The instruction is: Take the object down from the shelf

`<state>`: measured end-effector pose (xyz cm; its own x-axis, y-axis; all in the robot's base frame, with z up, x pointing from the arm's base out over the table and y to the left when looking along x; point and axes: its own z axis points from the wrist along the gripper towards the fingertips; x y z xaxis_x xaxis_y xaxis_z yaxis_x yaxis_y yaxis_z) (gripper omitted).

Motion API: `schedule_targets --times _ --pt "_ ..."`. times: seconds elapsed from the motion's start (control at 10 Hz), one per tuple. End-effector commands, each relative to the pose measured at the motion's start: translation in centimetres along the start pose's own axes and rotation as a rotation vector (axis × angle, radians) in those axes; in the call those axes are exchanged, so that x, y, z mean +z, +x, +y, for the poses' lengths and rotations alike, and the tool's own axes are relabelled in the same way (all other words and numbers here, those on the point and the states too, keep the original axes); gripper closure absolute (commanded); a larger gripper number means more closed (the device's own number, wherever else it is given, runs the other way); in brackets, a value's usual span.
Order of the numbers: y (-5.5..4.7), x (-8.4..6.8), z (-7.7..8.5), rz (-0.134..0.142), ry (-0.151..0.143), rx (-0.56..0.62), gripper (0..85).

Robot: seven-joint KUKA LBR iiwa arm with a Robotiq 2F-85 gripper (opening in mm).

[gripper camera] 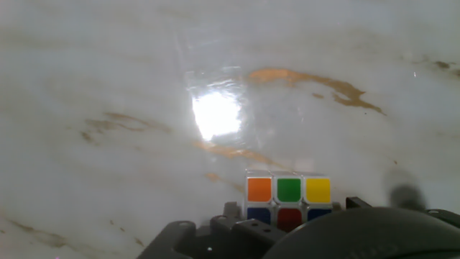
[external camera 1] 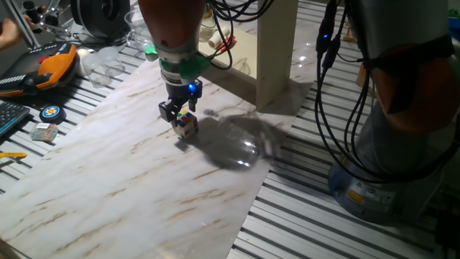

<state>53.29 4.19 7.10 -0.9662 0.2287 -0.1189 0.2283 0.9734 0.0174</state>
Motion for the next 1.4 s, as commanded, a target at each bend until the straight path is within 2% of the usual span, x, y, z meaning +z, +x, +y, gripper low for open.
schedule_targets --times 0.0,0.4,0.6,0.7,0.8,0.9,1.1,1.2,1.3 --pt "-0.3 -0.7 0.1 -0.004 0.004 0.002 17.0" --pt "-1.3 -4.2 0.2 0.002 -0.001 0.002 17.0" --pt "-1.9 -5.6 -0.1 0.02 -0.017 0.017 17.0" --pt "-2.3 -6.3 -0.3 0.024 -0.016 0.018 17.0" --pt "-2.6 -7.0 -0.7 0.045 -0.011 0.024 17.0" --pt "-2.9 -7.6 -1.1 0.061 -0.004 0.019 34.0" --pt "-3.5 -8.8 -2.1 0.073 0.012 -0.005 68.0" --pt "-3.6 -9.1 -2.8 0.074 0.027 -0.012 68.0" --pt "-3.5 -9.2 -3.1 0.073 0.025 -0.003 68.0"
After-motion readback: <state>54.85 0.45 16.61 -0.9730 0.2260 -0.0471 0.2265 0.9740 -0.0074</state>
